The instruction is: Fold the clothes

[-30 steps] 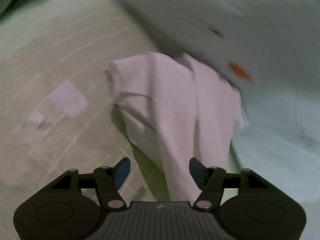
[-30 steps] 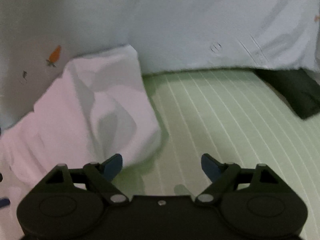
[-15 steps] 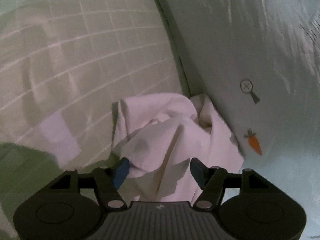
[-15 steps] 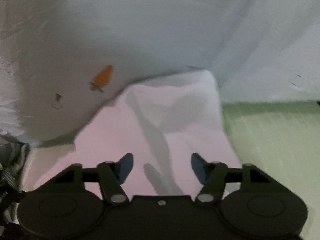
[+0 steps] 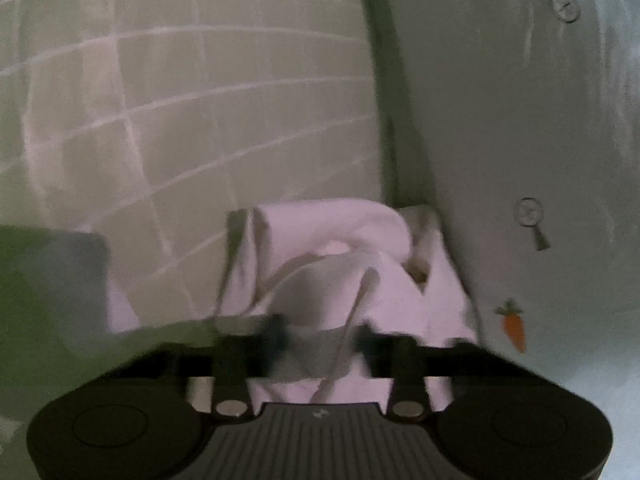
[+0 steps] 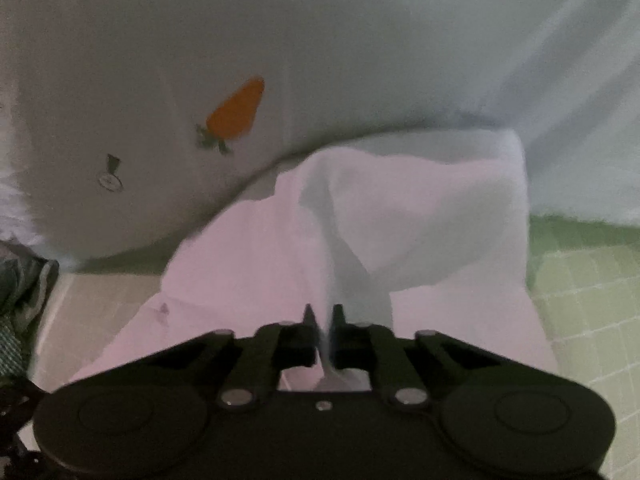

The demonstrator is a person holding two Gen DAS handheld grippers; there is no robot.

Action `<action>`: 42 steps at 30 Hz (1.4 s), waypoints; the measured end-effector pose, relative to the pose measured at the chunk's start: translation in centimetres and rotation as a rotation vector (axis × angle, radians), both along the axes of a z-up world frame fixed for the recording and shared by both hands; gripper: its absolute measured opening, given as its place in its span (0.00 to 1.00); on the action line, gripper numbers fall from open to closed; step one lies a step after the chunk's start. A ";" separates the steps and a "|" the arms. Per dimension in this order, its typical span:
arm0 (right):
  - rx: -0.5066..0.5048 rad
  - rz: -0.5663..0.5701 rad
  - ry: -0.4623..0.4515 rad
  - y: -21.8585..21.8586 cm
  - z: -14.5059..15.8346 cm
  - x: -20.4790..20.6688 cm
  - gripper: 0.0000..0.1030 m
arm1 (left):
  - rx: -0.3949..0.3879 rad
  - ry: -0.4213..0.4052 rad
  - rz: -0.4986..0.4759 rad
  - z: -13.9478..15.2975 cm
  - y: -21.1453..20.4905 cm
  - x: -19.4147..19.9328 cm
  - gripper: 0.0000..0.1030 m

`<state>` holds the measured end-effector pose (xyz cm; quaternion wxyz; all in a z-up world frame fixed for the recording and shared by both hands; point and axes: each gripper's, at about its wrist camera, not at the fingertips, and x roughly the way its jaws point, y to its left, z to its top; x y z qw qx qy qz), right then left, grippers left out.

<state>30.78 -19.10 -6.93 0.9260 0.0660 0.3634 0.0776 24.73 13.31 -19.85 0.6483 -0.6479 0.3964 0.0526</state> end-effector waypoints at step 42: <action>-0.495 -0.233 0.037 -8.3 -0.7 -18.6 0.84 | 0.155 -0.034 0.029 1.4 0.8 -8.7 0.67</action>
